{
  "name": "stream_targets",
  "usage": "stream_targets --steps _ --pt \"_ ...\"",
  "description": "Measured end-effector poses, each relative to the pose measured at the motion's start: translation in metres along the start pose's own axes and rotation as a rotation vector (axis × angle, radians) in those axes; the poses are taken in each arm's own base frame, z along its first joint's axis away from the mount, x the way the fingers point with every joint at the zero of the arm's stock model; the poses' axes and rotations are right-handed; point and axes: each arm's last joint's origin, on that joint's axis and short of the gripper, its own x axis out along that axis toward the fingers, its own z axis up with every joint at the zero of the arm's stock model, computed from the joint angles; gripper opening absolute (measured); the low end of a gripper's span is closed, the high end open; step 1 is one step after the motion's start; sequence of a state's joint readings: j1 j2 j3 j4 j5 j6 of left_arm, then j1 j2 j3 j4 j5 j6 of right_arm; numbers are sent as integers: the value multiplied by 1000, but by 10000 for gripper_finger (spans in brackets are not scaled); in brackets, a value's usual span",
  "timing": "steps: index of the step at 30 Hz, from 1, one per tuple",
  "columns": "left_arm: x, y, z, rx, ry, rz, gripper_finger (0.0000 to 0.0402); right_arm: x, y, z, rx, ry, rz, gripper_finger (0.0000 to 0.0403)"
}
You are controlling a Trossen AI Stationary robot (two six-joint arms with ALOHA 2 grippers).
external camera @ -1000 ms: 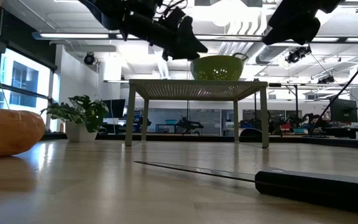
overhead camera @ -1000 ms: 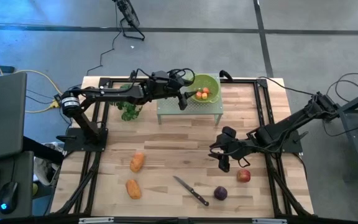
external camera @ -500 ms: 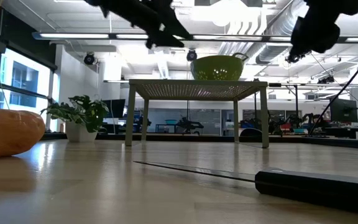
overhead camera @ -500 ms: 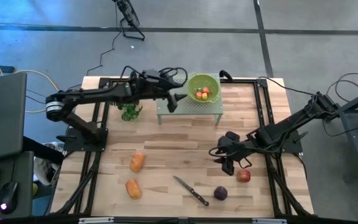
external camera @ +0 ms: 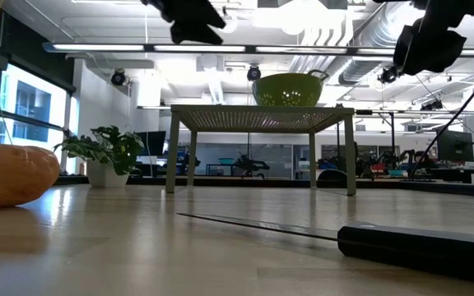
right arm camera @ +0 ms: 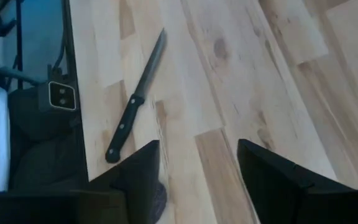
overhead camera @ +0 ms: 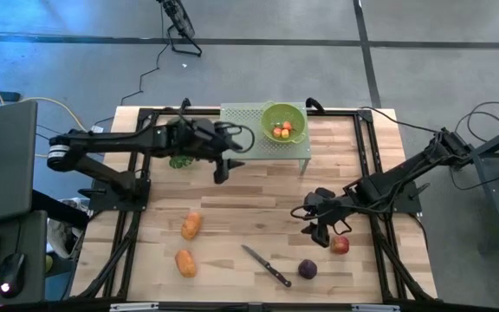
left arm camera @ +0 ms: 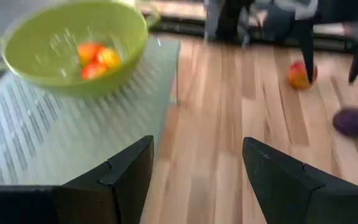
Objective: Pick & Place Fruit
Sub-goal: Put the black plum into the green strainer bowl on the top shelf
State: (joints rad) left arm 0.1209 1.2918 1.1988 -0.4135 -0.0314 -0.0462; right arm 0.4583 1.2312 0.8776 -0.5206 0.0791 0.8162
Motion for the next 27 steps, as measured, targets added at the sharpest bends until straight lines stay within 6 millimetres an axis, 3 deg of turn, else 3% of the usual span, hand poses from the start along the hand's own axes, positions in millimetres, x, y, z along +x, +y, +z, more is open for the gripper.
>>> stream_targets --steps 10,19,27 --pt "-6 -30 -28 -35 259 -18 242 1 4 -2 -8 2 21 329" --pt "-6 -49 -61 -63 429 21 242 -1 20 -1 49 -70 139 330" --pt "-6 -55 -81 -60 542 1 242 -4 32 0 68 -147 204 330"
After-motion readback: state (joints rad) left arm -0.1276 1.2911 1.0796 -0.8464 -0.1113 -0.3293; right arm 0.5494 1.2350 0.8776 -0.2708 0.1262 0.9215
